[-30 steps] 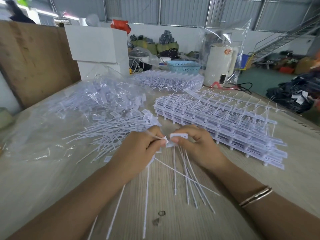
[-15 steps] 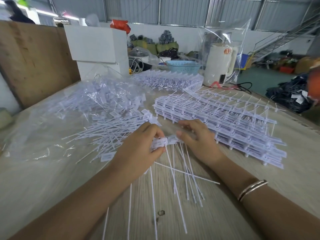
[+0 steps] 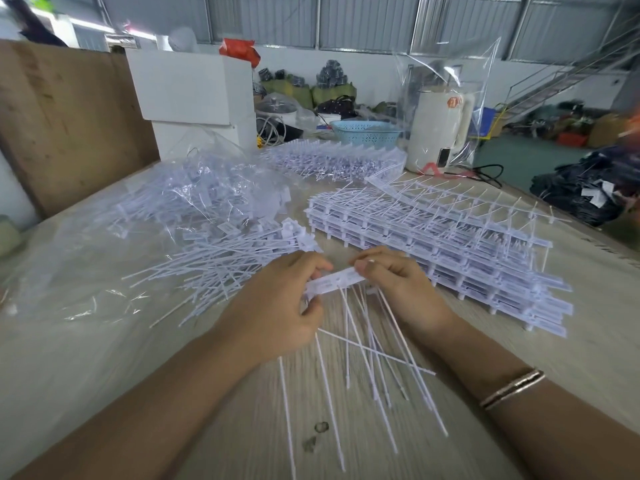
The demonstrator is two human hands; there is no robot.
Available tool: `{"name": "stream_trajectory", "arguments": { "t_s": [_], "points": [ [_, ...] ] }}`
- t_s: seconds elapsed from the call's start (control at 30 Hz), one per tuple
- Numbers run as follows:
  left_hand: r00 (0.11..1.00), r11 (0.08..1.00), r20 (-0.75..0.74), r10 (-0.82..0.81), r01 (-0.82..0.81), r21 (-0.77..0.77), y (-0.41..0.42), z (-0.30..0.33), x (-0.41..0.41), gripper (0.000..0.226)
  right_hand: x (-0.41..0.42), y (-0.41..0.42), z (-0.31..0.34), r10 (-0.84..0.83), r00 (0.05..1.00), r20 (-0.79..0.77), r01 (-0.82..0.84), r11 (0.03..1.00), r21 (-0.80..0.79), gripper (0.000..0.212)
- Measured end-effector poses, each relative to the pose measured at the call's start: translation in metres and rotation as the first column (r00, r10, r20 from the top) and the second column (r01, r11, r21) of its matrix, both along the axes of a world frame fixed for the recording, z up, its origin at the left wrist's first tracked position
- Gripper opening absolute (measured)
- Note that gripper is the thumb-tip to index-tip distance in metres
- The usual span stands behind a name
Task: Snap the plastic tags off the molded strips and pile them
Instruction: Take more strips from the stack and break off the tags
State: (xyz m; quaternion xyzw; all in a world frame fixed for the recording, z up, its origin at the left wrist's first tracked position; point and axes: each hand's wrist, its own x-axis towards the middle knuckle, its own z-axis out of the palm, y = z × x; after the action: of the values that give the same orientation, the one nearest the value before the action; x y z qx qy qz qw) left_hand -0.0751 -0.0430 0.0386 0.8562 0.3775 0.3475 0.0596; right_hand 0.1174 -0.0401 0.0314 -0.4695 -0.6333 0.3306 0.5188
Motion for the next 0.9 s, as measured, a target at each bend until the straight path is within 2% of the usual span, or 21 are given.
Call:
{"name": "stream_trajectory", "arguments": {
  "t_s": [0.07, 0.17, 0.3, 0.47, 0.63, 0.77, 0.83, 0.9],
  "points": [
    [1.0, 1.0, -0.019, 0.006, -0.006, 0.015, 0.0, 0.0, 0.001, 0.028, -0.001, -0.001, 0.001, 0.023, 1.0, 0.008, -0.023, 1.0, 0.001, 0.019],
    [1.0, 0.999, -0.011, 0.008, -0.007, 0.034, 0.002, 0.0, 0.001, 0.017, -0.007, -0.007, 0.003, 0.105, 0.988, 0.114, -0.113, 0.991, 0.064, 0.009],
    [1.0, 0.998, -0.007, -0.012, 0.013, 0.067, 0.006, -0.001, -0.002, 0.015, -0.008, -0.008, 0.005, 0.108, 0.967, 0.232, -0.146, 0.978, 0.151, 0.009],
    [0.996, 0.998, 0.087, -0.03, 0.035, -0.051, 0.01, -0.003, -0.002, 0.013, -0.007, -0.007, 0.004, 0.07, 0.965, 0.251, -0.126, 0.969, 0.214, 0.009],
    [0.993, 0.993, 0.117, -0.026, 0.039, -0.107, 0.011, -0.003, -0.003, 0.016, -0.006, -0.006, 0.003, 0.039, 0.963, 0.267, -0.11, 0.961, 0.256, 0.008],
    [0.98, 0.983, 0.201, -0.008, 0.044, -0.176, 0.01, -0.002, -0.001, 0.007, -0.005, -0.005, 0.001, -0.004, 0.962, 0.272, -0.081, 0.95, 0.301, 0.009],
    [0.972, 0.98, 0.233, 0.018, 0.029, -0.196, 0.011, -0.002, -0.002, 0.01, -0.003, -0.005, -0.001, -0.016, 0.984, 0.179, -0.034, 0.962, 0.271, 0.007],
    [0.97, 0.982, 0.237, 0.052, -0.006, -0.189, 0.011, -0.001, -0.005, 0.008, -0.001, -0.006, 0.001, 0.012, 0.999, -0.034, -0.007, 0.989, 0.147, 0.009]
  ]
}}
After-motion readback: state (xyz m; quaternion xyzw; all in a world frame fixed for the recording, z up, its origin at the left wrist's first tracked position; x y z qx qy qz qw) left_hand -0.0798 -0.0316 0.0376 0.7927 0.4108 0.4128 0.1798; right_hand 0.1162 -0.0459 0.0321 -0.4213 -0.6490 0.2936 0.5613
